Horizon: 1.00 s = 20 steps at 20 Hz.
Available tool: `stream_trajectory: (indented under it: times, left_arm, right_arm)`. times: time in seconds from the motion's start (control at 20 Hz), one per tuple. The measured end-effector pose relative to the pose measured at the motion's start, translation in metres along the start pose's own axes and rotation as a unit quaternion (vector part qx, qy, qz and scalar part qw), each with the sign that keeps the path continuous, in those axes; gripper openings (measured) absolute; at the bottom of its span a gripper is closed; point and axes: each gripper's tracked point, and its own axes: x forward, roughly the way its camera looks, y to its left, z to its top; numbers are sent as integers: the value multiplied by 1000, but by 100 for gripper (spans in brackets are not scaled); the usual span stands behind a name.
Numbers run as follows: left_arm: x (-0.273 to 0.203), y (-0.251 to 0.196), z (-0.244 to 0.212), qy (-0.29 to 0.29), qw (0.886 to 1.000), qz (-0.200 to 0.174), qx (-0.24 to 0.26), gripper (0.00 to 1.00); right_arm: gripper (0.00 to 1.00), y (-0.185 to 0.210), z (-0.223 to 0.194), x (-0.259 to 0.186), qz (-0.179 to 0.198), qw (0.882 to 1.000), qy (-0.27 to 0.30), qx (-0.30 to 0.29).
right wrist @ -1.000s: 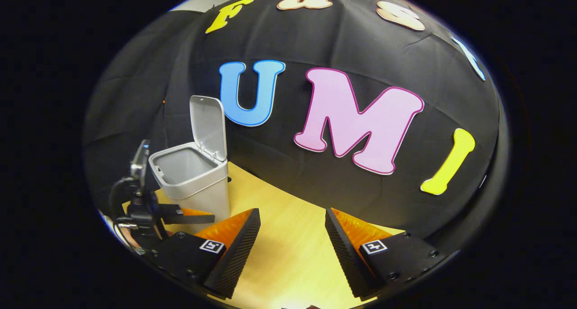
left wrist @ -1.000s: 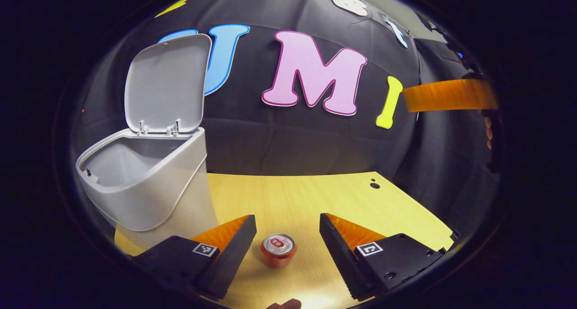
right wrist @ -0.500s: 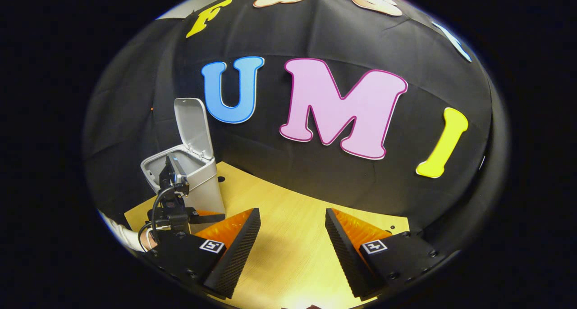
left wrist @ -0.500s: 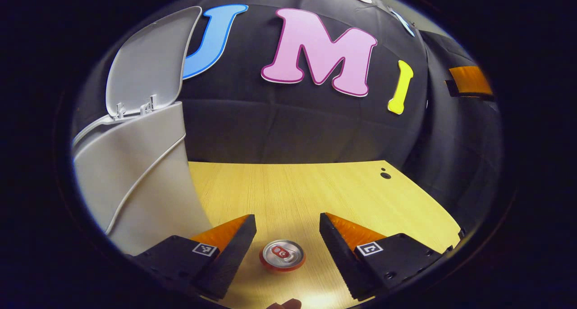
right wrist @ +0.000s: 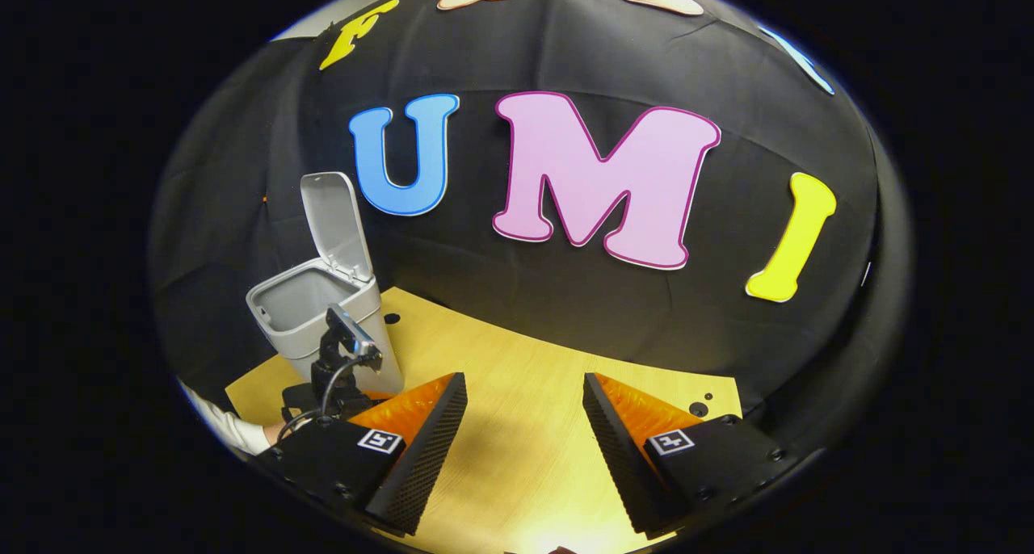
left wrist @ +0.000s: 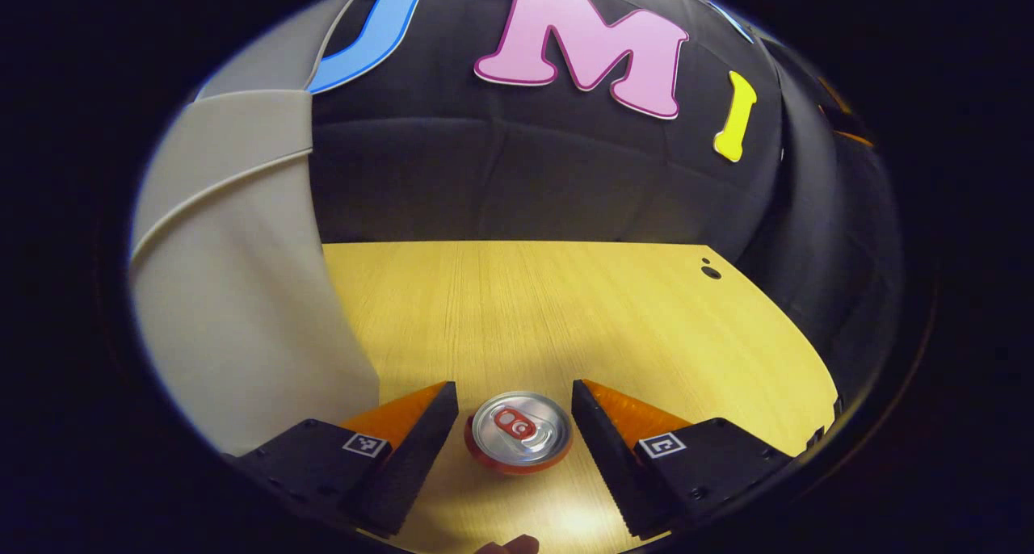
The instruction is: Press the lid of the desktop garbage bin to open it, pick up the crumpled paper on the desktop and throw it into the bin, then pick up the pop can on the desktop and drop it into the bin, and finally close the garbage bin lid.
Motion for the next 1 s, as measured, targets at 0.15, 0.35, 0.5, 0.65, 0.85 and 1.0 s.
stream_trajectory:
  times: [0.15, 0.35, 0.5, 0.65, 0.85, 1.0]
  left_arm:
    - [8, -2, -20, 25, 999, -11, 18, 98]
    - [-2, -2, -12, 21, 999, -21, 24, 87]
    - [-26, -8, 16, -11, 999, -31, 23, 86]
    - [-63, -20, 61, -67, 996, -48, 41, 86]
    - [-120, -28, 127, -148, 984, -56, 77, 85]
    - [-166, -14, 176, -211, 974, -43, 67, 84]
  right_arm:
    - [94, -5, -4, 0, -5, 1000, 4, 6]
    - [94, -10, -6, -1, -10, 1000, 5, 12]
    - [94, -8, -5, -1, -11, 1000, 3, 12]
    - [94, 1, -2, -1, -5, 1000, -2, 16]
    - [94, 14, 5, -4, 5, 1000, -15, 19]
    - [94, 19, 9, -9, 7, 1000, -23, 17]
